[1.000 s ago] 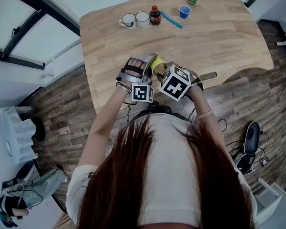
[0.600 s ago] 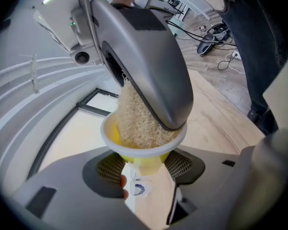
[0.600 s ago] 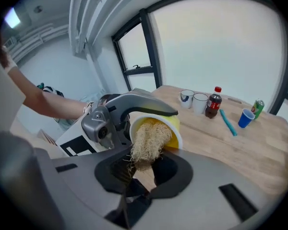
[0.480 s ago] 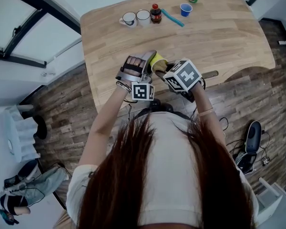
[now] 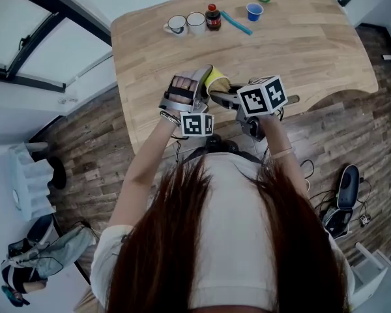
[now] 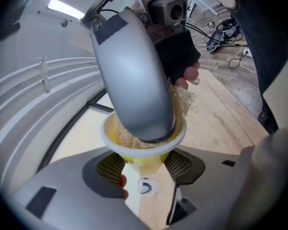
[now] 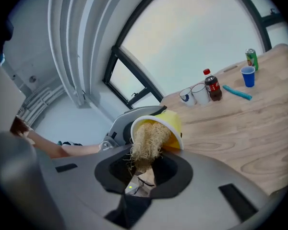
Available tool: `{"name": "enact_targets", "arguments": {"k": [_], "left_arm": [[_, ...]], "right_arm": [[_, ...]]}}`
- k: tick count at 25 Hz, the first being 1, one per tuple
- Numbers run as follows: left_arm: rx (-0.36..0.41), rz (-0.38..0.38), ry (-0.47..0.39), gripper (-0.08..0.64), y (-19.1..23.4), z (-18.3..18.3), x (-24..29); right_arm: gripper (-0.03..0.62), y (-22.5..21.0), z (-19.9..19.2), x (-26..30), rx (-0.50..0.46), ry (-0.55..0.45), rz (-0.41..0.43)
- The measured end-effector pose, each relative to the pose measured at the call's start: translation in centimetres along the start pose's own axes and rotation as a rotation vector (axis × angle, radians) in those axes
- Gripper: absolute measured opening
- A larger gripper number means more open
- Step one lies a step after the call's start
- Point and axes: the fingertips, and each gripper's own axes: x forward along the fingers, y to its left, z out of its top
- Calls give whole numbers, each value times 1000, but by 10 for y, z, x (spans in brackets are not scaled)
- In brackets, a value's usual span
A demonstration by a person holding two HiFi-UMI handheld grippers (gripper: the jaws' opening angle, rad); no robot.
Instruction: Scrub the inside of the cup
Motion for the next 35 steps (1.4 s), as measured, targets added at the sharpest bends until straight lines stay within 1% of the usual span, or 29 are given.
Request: {"name": "enact_targets", "arguments": {"k": [7,14,19,21,23,27,35], "left_arm": [[-11,41,-7,255,8,3,3],[-21,63,-6,256,12,3,2],[-25,78,-12,256,16,5,2],[-24,79,-14,256,16,6,3],[-26,79,-16,256,16,5,2],[-29,73,-19,256,14,5,3],[-43,71,-13,256,16,1,6]], "right_arm": [[81,1,10,-8,184,-111,107],[81,4,15,-10,277,-164,159],[81,6,21,-16,410,-228,248],[80,5,20,-18,444,-231,248],[80,3,19,-19,463,-223,230],[81,5,21,-18,474,-240,273],[81,5,22,-20,480,-247,272]]}}
